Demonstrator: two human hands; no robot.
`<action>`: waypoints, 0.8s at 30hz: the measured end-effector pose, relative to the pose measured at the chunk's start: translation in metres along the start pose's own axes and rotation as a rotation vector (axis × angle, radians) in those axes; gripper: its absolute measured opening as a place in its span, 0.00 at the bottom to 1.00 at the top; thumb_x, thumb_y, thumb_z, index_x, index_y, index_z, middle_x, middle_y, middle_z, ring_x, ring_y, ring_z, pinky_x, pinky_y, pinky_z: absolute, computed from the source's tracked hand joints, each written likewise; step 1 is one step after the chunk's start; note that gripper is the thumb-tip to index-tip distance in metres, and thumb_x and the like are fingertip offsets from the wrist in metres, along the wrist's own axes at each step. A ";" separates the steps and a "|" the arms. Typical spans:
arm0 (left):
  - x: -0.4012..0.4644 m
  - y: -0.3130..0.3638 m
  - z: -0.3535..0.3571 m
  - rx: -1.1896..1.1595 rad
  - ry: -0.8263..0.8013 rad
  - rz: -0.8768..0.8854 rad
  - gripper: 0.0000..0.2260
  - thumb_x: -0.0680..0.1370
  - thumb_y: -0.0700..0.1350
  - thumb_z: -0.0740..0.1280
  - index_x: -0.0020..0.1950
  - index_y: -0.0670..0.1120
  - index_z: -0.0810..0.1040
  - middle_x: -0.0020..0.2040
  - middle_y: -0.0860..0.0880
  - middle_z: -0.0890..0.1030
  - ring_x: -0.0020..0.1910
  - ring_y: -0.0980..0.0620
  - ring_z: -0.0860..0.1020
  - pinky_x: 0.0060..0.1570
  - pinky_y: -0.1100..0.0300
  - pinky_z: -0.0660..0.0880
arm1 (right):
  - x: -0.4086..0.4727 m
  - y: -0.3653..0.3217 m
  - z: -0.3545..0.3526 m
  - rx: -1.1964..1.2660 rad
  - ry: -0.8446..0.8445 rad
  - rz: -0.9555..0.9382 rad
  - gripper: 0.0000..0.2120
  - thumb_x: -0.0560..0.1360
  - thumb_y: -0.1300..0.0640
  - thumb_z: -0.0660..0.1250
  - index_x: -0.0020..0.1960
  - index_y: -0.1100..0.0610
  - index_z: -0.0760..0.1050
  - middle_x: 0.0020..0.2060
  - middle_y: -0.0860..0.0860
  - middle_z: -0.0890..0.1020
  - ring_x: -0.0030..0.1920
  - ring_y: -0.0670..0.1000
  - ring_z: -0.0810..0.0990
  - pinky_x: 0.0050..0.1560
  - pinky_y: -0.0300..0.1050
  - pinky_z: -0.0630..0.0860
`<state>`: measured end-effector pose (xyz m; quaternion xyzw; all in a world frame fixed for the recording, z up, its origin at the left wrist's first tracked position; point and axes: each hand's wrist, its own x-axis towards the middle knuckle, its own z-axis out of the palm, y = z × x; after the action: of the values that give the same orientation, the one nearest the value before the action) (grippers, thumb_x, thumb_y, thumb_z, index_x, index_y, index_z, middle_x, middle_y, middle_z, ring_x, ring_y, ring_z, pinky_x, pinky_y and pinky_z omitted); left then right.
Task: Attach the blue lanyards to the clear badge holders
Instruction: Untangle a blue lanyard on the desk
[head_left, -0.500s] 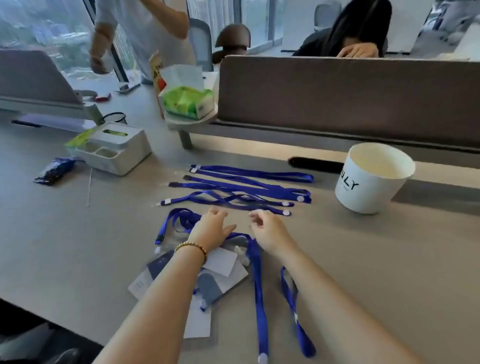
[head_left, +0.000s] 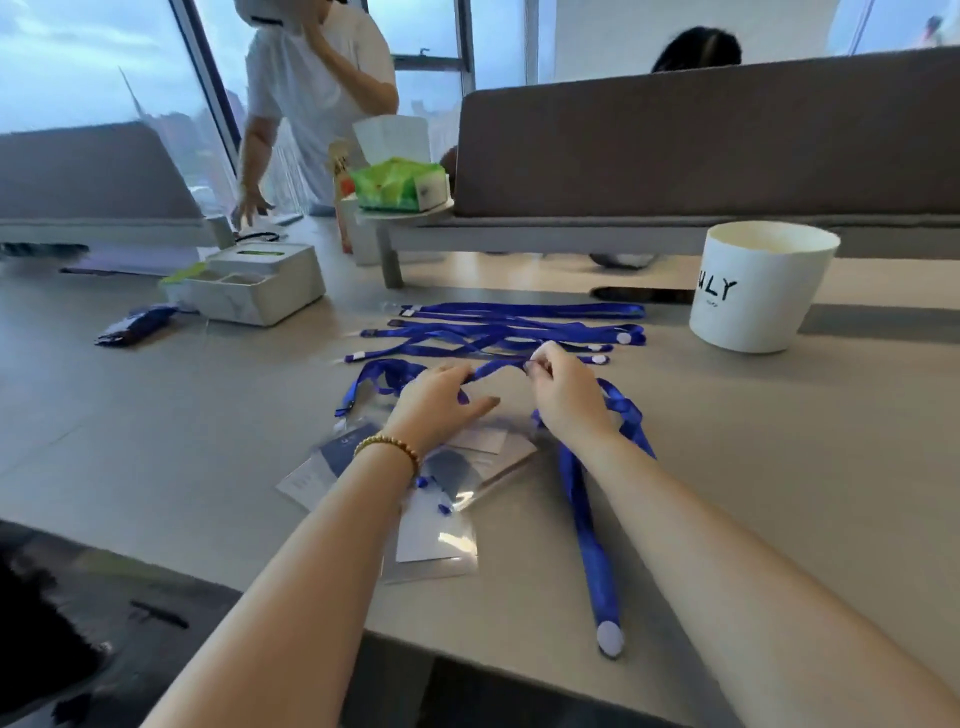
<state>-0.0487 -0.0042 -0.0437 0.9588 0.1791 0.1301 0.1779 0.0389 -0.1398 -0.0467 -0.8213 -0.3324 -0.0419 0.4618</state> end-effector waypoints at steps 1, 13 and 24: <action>-0.001 0.000 -0.001 0.060 0.013 -0.002 0.14 0.77 0.52 0.63 0.60 0.48 0.74 0.52 0.49 0.78 0.49 0.52 0.75 0.48 0.59 0.72 | -0.001 -0.003 -0.006 0.076 0.026 0.027 0.07 0.80 0.58 0.57 0.45 0.56 0.70 0.40 0.53 0.79 0.40 0.51 0.76 0.38 0.43 0.73; 0.060 0.083 -0.004 -0.511 0.247 -0.059 0.07 0.78 0.43 0.63 0.55 0.47 0.74 0.43 0.49 0.78 0.39 0.53 0.74 0.33 0.64 0.70 | 0.011 0.051 -0.110 0.373 0.332 0.180 0.09 0.82 0.59 0.53 0.46 0.57 0.69 0.32 0.51 0.75 0.27 0.47 0.74 0.24 0.35 0.72; 0.062 0.127 0.037 -0.662 0.625 0.084 0.10 0.75 0.46 0.68 0.55 0.46 0.79 0.42 0.55 0.80 0.40 0.55 0.79 0.42 0.58 0.79 | -0.003 0.112 -0.128 0.189 0.246 0.400 0.13 0.81 0.57 0.55 0.38 0.53 0.68 0.32 0.52 0.77 0.29 0.50 0.73 0.33 0.42 0.69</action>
<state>0.0567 -0.1013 -0.0161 0.7715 0.1341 0.4706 0.4066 0.1329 -0.2810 -0.0567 -0.8125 -0.1070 -0.0178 0.5728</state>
